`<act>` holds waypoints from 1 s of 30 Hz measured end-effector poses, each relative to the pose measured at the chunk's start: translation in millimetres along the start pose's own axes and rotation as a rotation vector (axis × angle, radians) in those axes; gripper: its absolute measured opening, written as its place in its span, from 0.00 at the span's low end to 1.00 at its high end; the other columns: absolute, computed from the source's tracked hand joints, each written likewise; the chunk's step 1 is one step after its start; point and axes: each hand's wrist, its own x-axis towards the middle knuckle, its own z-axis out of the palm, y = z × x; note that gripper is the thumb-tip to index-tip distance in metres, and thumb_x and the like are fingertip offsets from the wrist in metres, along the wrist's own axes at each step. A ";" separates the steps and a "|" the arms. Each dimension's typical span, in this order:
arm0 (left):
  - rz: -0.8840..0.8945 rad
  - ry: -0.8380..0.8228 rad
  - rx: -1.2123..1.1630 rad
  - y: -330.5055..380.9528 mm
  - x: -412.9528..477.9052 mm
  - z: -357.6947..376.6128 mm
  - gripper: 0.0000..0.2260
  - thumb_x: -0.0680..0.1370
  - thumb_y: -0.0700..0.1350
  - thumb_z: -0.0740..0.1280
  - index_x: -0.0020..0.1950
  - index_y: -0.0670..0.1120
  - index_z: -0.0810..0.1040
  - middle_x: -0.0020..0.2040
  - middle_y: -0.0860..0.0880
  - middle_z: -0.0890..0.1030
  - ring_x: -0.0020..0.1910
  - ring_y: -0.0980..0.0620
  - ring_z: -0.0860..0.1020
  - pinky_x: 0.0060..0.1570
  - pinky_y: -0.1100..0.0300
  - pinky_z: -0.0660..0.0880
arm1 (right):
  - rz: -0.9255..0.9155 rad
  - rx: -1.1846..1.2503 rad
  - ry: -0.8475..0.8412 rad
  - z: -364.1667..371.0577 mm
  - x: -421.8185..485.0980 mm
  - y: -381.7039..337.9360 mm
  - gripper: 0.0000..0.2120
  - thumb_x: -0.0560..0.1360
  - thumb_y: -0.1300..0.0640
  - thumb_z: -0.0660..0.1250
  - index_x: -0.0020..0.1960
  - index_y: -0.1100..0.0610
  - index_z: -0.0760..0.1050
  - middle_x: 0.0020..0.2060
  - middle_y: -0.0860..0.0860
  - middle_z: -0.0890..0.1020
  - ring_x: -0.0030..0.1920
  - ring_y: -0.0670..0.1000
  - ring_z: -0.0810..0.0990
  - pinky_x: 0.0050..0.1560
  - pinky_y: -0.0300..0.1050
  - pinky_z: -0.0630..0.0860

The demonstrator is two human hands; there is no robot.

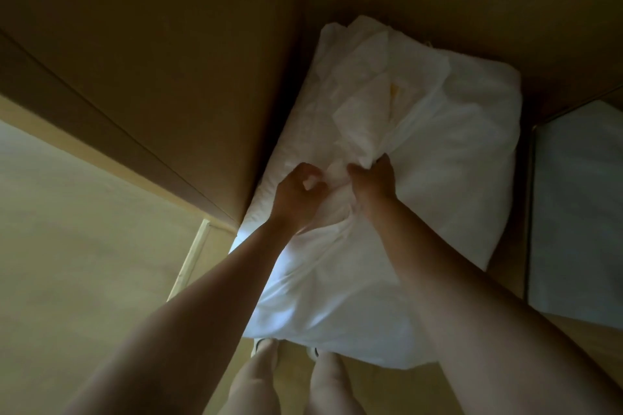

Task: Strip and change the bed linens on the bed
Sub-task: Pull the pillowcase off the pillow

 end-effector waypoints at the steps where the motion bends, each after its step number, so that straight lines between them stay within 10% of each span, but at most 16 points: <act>1: -0.011 0.026 0.188 -5.6 6.2 -1.2 0.18 0.72 0.52 0.71 0.61 0.54 0.76 0.61 0.50 0.77 0.62 0.48 0.73 0.56 0.62 0.70 | -0.002 -0.002 -0.002 0.5 1.9 1.7 0.22 0.73 0.61 0.67 0.65 0.59 0.67 0.57 0.56 0.78 0.55 0.57 0.77 0.49 0.43 0.72; 7: -0.383 -0.053 0.339 -11.8 27.4 -11.6 0.56 0.61 0.66 0.75 0.78 0.48 0.48 0.77 0.44 0.54 0.75 0.42 0.56 0.70 0.44 0.61 | 0.014 -0.043 -0.010 0.9 7.5 7.8 0.24 0.74 0.60 0.67 0.68 0.59 0.66 0.60 0.57 0.77 0.59 0.58 0.76 0.52 0.43 0.72; 16: -0.191 -0.400 0.027 18.4 -5.3 4.5 0.52 0.52 0.69 0.73 0.72 0.49 0.64 0.66 0.47 0.73 0.62 0.49 0.75 0.60 0.52 0.74 | 0.392 0.127 -0.189 -1.4 0.5 -20.7 0.29 0.73 0.47 0.69 0.68 0.60 0.67 0.58 0.56 0.77 0.57 0.57 0.77 0.56 0.51 0.76; 19: -0.159 -0.481 0.168 20.2 -17.0 11.5 0.56 0.54 0.63 0.77 0.77 0.55 0.52 0.73 0.48 0.65 0.69 0.48 0.68 0.64 0.52 0.71 | 0.451 0.050 -0.377 -7.7 3.3 -31.0 0.37 0.69 0.41 0.71 0.71 0.59 0.65 0.66 0.54 0.73 0.65 0.59 0.72 0.65 0.58 0.69; 22: -0.098 -0.365 0.394 21.2 -30.2 21.9 0.51 0.65 0.53 0.75 0.77 0.55 0.43 0.64 0.46 0.74 0.60 0.45 0.76 0.57 0.51 0.75 | 0.425 -0.056 -0.290 -4.4 -0.4 -28.2 0.41 0.67 0.43 0.74 0.71 0.59 0.62 0.66 0.56 0.72 0.65 0.59 0.72 0.64 0.59 0.69; 30: 0.183 -0.168 0.504 57.3 -72.8 9.5 0.34 0.73 0.48 0.68 0.76 0.52 0.56 0.54 0.46 0.81 0.51 0.45 0.79 0.51 0.52 0.76 | 0.142 -0.021 -0.002 -16.6 -34.5 -25.2 0.27 0.66 0.53 0.72 0.61 0.62 0.70 0.50 0.56 0.80 0.48 0.58 0.81 0.48 0.52 0.79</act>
